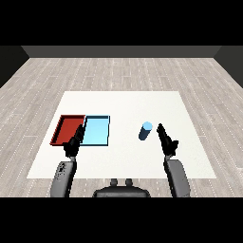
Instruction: Pick the blue can and put it in the blue box
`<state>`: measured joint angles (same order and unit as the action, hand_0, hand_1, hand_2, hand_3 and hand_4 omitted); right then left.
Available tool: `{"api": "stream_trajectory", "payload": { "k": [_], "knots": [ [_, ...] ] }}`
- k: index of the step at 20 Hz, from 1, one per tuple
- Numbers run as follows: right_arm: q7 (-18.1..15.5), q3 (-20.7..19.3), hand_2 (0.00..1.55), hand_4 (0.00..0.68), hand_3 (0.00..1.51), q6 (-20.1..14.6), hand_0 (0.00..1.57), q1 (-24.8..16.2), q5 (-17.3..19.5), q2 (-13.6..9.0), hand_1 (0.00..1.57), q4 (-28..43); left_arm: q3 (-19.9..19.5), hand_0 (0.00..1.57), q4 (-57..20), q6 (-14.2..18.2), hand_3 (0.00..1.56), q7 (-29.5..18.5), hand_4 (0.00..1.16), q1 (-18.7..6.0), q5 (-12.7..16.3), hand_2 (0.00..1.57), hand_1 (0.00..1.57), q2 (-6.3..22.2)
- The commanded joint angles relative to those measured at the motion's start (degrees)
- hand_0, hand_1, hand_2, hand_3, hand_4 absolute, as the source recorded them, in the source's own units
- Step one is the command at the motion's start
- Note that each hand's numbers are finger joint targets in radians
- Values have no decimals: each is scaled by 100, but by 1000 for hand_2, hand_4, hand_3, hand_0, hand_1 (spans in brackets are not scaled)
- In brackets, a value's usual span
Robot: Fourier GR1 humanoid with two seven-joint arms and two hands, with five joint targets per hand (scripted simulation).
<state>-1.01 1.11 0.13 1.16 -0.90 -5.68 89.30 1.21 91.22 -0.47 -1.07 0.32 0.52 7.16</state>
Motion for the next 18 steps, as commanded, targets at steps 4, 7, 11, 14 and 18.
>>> {"api": "stream_trajectory", "payload": {
  "k": [4,7,11,14,18],
  "knots": [
    [-127,-879,0,0,0,519,0,814,-381,-601,0,-937,-12,0,-163,-35,0,49,0,-12,-93,0,0,-124],
    [-968,-951,0,0,0,932,0,925,-1052,-303,0,-560,-243,0,409,-53,0,-1185,0,-345,445,0,0,-479],
    [-1267,-1315,0,0,0,1517,0,1101,-1512,-606,0,-978,-405,0,297,-371,0,-1812,0,-108,724,0,0,-447],
    [-2054,-1293,0,0,0,1817,0,1236,-1267,-636,0,-1859,-461,0,119,-509,0,-2148,0,-74,721,0,0,-391],
    [-1701,-1514,0,0,0,2031,0,1154,-1570,-924,0,-1575,-412,0,-702,-451,0,-2925,0,-193,467,0,0,-579]
  ]
}}
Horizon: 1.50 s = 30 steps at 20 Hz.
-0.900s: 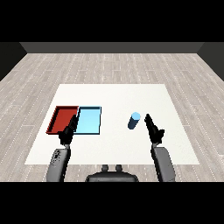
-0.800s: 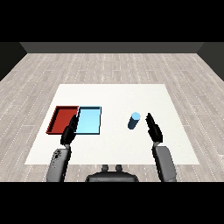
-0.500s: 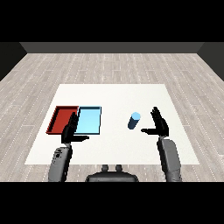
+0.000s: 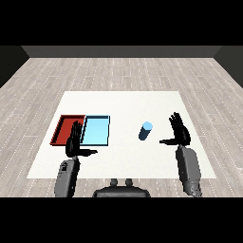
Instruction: Pick the blue can and put it in the blue box
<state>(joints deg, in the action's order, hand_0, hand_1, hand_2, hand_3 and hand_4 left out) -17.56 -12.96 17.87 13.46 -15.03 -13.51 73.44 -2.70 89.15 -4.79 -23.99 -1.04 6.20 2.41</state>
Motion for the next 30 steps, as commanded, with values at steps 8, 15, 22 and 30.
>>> {"api": "stream_trajectory", "payload": {
  "k": [8,15,22,30],
  "knots": [
    [-23,-77,0,0,0,-138,0,429,7,-39,0,-483,138,0,320,78,0,-17,0,203,14,0,0,-151],
    [169,-171,0,0,0,391,0,418,-315,-225,0,-973,1,0,512,-47,0,277,0,229,300,0,0,-1],
    [-530,-156,0,0,0,249,0,967,-47,-36,0,-2378,178,0,356,103,0,-11,0,343,52,0,0,-203],
    [-392,71,0,0,0,-94,0,768,-51,350,0,-2158,79,0,452,-74,0,-174,0,491,247,0,0,-159]
  ]
}}
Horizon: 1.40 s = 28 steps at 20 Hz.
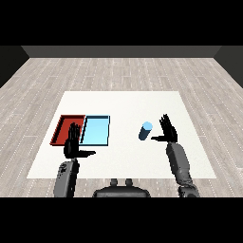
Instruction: Pick the blue can and put it in the blue box
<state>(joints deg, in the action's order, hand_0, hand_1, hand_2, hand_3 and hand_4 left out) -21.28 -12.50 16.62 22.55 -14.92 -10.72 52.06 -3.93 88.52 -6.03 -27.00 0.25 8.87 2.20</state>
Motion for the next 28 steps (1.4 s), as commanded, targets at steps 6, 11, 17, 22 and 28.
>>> {"api": "stream_trajectory", "payload": {
  "k": [6,11,17,22,28],
  "knots": [
    [-725,12,0,0,0,73,0,355,168,102,0,-1183,-17,0,303,114,0,296,0,45,78,0,0,3],
    [-166,90,0,0,0,-32,0,228,2,102,0,-725,72,0,209,-14,0,-73,0,279,-2,0,0,-61],
    [-513,65,0,0,0,139,0,653,82,79,0,-1481,-196,0,-293,-178,0,-280,0,-6,171,0,0,107],
    [-770,112,0,0,0,-123,0,717,134,386,0,-1701,94,0,342,333,0,210,0,19,-113,0,0,-130],
    [-624,223,0,0,0,-102,0,917,204,334,0,-1731,162,0,417,222,0,150,0,211,-108,0,0,-65]
  ]
}}
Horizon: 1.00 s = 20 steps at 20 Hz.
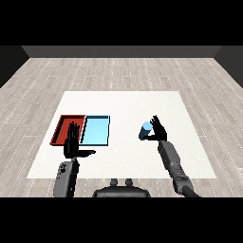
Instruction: Pick the blue can and put it in the blue box
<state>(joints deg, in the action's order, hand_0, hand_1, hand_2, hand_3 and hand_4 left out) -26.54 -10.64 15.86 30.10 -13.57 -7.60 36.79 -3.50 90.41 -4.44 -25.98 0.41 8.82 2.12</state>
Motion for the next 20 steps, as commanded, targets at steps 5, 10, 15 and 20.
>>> {"api": "stream_trajectory", "payload": {
  "k": [5,10,15,20],
  "knots": [
    [-101,53,0,0,0,101,0,-72,-20,110,0,-82,-363,0,-518,-97,0,-150,0,-434,161,0,0,193],
    [-467,-181,0,0,0,164,0,944,90,-135,0,-1343,35,0,449,21,0,108,0,372,-29,0,0,-9],
    [-471,-44,0,0,0,220,0,735,234,-161,0,-1362,105,0,35,30,0,-209,0,108,-157,0,0,-122],
    [-711,-39,0,0,0,36,0,847,278,120,0,-1573,-238,0,689,-365,0,168,0,611,372,0,0,262]
  ]
}}
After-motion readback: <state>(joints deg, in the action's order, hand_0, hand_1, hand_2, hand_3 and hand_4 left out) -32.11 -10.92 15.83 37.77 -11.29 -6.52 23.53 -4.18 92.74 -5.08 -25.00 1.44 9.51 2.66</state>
